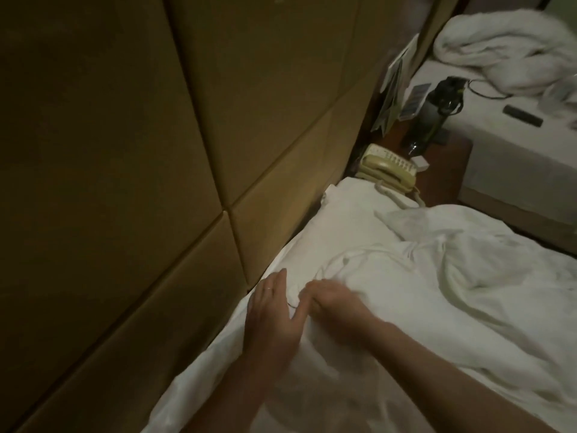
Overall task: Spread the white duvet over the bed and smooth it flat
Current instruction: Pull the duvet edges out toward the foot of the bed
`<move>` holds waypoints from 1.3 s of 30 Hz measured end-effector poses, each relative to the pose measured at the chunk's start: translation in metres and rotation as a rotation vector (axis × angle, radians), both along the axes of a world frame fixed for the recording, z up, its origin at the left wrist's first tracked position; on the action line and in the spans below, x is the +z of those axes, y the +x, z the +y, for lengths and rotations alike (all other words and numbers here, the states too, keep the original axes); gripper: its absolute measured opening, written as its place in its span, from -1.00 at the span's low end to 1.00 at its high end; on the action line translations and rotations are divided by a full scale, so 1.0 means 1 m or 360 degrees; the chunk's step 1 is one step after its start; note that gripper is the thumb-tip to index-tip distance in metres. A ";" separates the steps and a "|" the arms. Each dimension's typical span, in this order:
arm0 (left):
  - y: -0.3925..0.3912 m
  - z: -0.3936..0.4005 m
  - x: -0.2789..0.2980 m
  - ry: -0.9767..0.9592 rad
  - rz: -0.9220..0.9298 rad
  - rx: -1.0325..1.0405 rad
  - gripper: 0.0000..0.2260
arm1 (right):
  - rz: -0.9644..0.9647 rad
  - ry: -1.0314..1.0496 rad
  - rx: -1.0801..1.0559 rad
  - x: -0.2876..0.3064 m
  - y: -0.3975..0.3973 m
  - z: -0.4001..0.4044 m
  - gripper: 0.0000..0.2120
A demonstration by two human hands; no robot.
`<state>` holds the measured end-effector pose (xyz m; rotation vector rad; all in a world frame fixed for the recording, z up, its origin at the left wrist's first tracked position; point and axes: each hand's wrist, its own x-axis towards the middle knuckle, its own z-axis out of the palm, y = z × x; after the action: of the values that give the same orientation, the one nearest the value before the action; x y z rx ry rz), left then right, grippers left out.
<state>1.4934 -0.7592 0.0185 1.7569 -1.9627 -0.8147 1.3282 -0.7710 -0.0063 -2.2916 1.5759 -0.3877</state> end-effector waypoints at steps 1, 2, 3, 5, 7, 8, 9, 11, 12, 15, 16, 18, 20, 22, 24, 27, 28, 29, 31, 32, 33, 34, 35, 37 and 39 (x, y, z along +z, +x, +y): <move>-0.009 -0.016 -0.003 0.0025 -0.0072 -0.0056 -0.31 | 0.0055 -0.0150 -0.0081 0.010 -0.016 -0.015 -0.82; -0.017 -0.032 -0.007 0.0099 -0.0204 -0.0133 -0.32 | 0.0168 -0.0309 -0.0170 0.021 -0.036 -0.032 -0.76; -0.022 -0.046 -0.009 0.0194 -0.0341 -0.0209 -0.32 | 0.0340 -0.0336 -0.0245 0.030 -0.058 -0.048 -0.68; -0.028 -0.063 -0.020 0.0355 -0.0584 -0.0341 -0.29 | 0.0774 -0.0026 -0.0217 0.039 -0.100 -0.073 -0.51; -0.027 -0.065 -0.034 0.0374 -0.0628 -0.0448 -0.32 | 0.1089 0.0337 -0.0175 0.030 -0.124 -0.085 -0.41; -0.026 -0.062 -0.046 0.0358 -0.0585 -0.0464 -0.37 | 0.1136 0.0444 -0.0186 0.018 -0.131 -0.086 -0.40; -0.026 -0.057 -0.059 0.0351 -0.0509 -0.0435 -0.44 | 0.1142 0.0528 -0.0249 0.004 -0.134 -0.082 -0.41; -0.023 -0.049 -0.079 0.0351 -0.0342 -0.0370 -0.57 | 0.1177 0.0550 -0.0341 -0.015 -0.128 -0.066 -0.51; -0.023 -0.046 -0.083 0.0277 -0.0305 -0.0347 -0.60 | 0.1260 0.0534 -0.0329 -0.018 -0.126 -0.058 -0.60; -0.019 -0.047 -0.079 -0.0244 -0.0181 -0.0258 -0.63 | 0.1246 0.0220 -0.0429 0.019 -0.119 -0.065 -0.81; -0.016 -0.048 -0.072 -0.0493 -0.0093 -0.0172 -0.61 | 0.1103 -0.0085 -0.0469 0.042 -0.116 -0.076 -0.81; -0.015 -0.043 -0.049 -0.0832 -0.0116 0.0014 -0.59 | 0.0723 -0.0849 -0.0448 0.092 -0.097 -0.107 -0.77; -0.016 -0.036 -0.032 -0.0821 -0.0296 0.0163 -0.61 | 0.0390 -0.1301 -0.0217 0.118 -0.067 -0.126 -0.81; -0.011 -0.028 -0.044 -0.0642 -0.0399 0.0301 -0.69 | 0.0352 -0.1258 -0.0013 0.105 -0.044 -0.132 -0.83; -0.002 -0.032 -0.057 -0.0473 -0.0231 0.0256 -0.64 | 0.0349 -0.0876 -0.0024 0.054 -0.041 -0.125 -0.78; -0.021 -0.046 -0.048 -0.0209 0.0269 0.0093 -0.46 | 0.0277 0.0107 -0.0152 -0.029 -0.056 -0.103 -0.59; -0.033 -0.053 -0.045 -0.0260 0.0284 0.0113 -0.41 | 0.0269 0.0252 -0.0172 -0.047 -0.060 -0.098 -0.48; -0.047 -0.066 -0.046 -0.0232 0.0177 0.0154 -0.33 | 0.0244 0.0298 -0.0168 -0.059 -0.062 -0.096 -0.43; -0.070 -0.096 -0.045 -0.0022 -0.0123 0.0191 -0.26 | 0.0220 0.0328 -0.0163 -0.062 -0.059 -0.098 -0.50; -0.079 -0.109 -0.046 0.0049 -0.0173 0.0194 -0.30 | 0.0206 0.0264 -0.0130 -0.056 -0.060 -0.100 -0.56; -0.085 -0.119 -0.052 0.0079 -0.0184 0.0201 -0.38 | 0.0144 0.0237 -0.0146 -0.047 -0.065 -0.103 -0.62; -0.089 -0.121 -0.057 0.0079 -0.0168 0.0210 -0.47 | 0.0101 0.0189 -0.0234 -0.034 -0.071 -0.108 -0.68; -0.094 -0.116 -0.067 0.0071 -0.0190 0.0197 -0.52 | 0.0086 0.0017 -0.0439 -0.018 -0.080 -0.117 -0.72; -0.104 -0.093 -0.086 0.0045 -0.0250 0.0196 -0.55 | 0.0429 -0.0540 -0.0817 0.010 -0.103 -0.143 -0.71; -0.106 -0.071 -0.101 0.0075 -0.0092 0.0208 -0.58 | 0.0703 -0.0327 -0.1279 0.019 -0.131 -0.169 -0.38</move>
<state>1.3869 -0.8299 -0.0821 1.9332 -1.8553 -0.7798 1.1971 -0.9402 0.0125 -1.8455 2.7816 -0.2327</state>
